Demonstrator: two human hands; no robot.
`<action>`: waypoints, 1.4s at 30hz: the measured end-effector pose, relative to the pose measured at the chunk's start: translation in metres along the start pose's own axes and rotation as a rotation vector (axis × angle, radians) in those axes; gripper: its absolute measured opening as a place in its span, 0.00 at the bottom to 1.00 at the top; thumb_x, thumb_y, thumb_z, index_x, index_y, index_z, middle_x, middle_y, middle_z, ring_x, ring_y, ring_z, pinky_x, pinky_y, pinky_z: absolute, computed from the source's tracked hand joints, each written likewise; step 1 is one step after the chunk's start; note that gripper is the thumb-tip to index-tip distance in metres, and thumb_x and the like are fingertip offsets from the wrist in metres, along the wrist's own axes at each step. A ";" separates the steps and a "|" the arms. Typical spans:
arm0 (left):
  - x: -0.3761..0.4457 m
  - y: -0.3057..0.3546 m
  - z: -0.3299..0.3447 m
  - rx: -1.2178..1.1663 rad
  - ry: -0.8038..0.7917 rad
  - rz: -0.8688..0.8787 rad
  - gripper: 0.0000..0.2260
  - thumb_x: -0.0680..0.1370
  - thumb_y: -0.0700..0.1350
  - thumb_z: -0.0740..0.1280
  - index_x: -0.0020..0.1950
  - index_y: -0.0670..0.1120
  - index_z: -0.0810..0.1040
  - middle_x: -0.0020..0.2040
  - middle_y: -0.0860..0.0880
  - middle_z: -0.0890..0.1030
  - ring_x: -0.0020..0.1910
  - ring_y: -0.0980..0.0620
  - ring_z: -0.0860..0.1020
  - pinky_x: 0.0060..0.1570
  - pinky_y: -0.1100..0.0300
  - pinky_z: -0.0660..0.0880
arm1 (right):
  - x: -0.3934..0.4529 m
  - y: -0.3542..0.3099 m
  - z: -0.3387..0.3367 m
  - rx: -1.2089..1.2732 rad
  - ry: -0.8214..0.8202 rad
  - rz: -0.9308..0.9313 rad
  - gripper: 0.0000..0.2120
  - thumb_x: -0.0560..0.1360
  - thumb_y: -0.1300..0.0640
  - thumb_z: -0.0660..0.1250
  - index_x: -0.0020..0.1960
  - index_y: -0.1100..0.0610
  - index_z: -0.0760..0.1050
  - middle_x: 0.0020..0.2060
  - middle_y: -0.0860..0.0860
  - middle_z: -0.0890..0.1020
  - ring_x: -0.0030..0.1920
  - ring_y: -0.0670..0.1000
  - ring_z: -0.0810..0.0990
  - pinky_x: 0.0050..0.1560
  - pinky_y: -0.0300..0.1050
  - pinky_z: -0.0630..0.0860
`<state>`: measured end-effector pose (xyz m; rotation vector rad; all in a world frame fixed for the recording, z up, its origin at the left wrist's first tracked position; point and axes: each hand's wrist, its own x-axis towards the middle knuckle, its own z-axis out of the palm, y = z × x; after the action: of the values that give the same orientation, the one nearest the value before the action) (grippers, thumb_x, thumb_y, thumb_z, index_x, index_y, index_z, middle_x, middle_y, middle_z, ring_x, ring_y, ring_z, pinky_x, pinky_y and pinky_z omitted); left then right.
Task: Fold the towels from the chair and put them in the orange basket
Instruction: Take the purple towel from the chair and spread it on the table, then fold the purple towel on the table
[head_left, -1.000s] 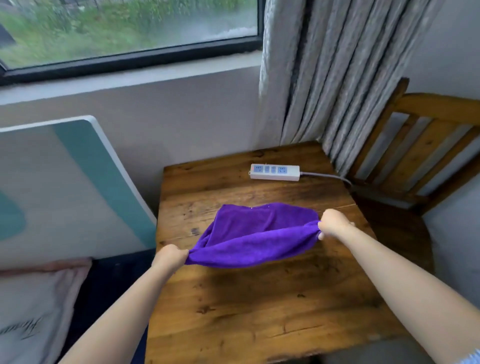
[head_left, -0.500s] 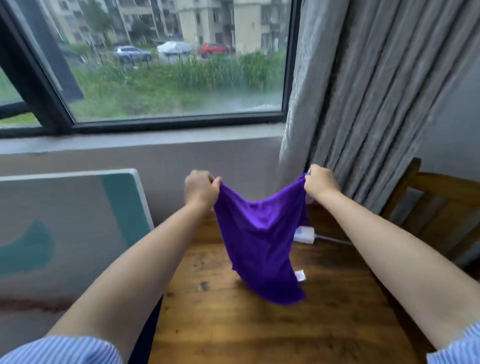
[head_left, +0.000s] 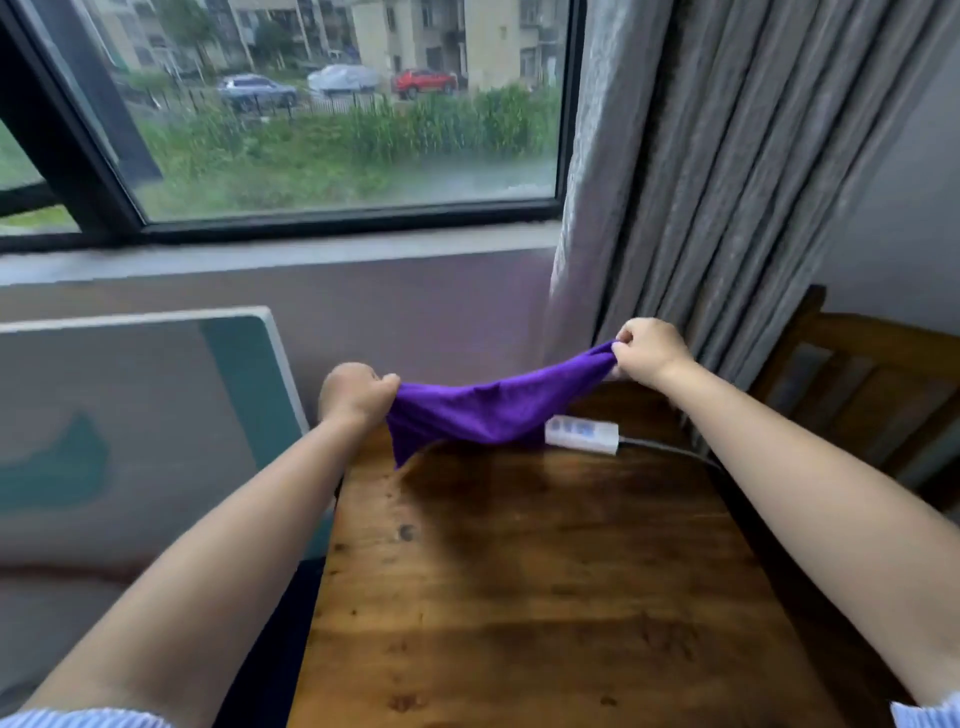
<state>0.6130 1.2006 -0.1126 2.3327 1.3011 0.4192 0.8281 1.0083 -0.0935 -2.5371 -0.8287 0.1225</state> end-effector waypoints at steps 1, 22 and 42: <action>-0.012 -0.013 0.012 0.031 -0.075 -0.051 0.15 0.75 0.44 0.62 0.34 0.35 0.78 0.40 0.34 0.79 0.48 0.38 0.78 0.42 0.55 0.71 | -0.011 0.011 0.013 -0.060 -0.101 0.001 0.09 0.74 0.64 0.61 0.47 0.66 0.79 0.50 0.64 0.83 0.53 0.57 0.80 0.44 0.43 0.72; -0.127 -0.158 0.165 0.514 -0.821 -0.249 0.07 0.77 0.41 0.59 0.52 0.42 0.75 0.53 0.45 0.78 0.50 0.45 0.76 0.46 0.57 0.73 | -0.119 0.084 0.200 -0.630 -0.782 0.170 0.17 0.77 0.58 0.56 0.64 0.61 0.71 0.64 0.57 0.74 0.64 0.58 0.74 0.61 0.48 0.72; 0.011 -0.096 0.261 0.468 -0.569 -0.053 0.14 0.79 0.38 0.57 0.64 0.40 0.69 0.64 0.42 0.70 0.65 0.42 0.67 0.56 0.50 0.71 | 0.008 0.136 0.246 -0.556 -0.597 0.157 0.21 0.76 0.61 0.57 0.68 0.61 0.63 0.66 0.60 0.67 0.67 0.61 0.66 0.64 0.54 0.68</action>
<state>0.6688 1.1965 -0.3852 2.4930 1.2502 -0.5940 0.8528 1.0152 -0.3733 -3.1437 -0.9767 0.8385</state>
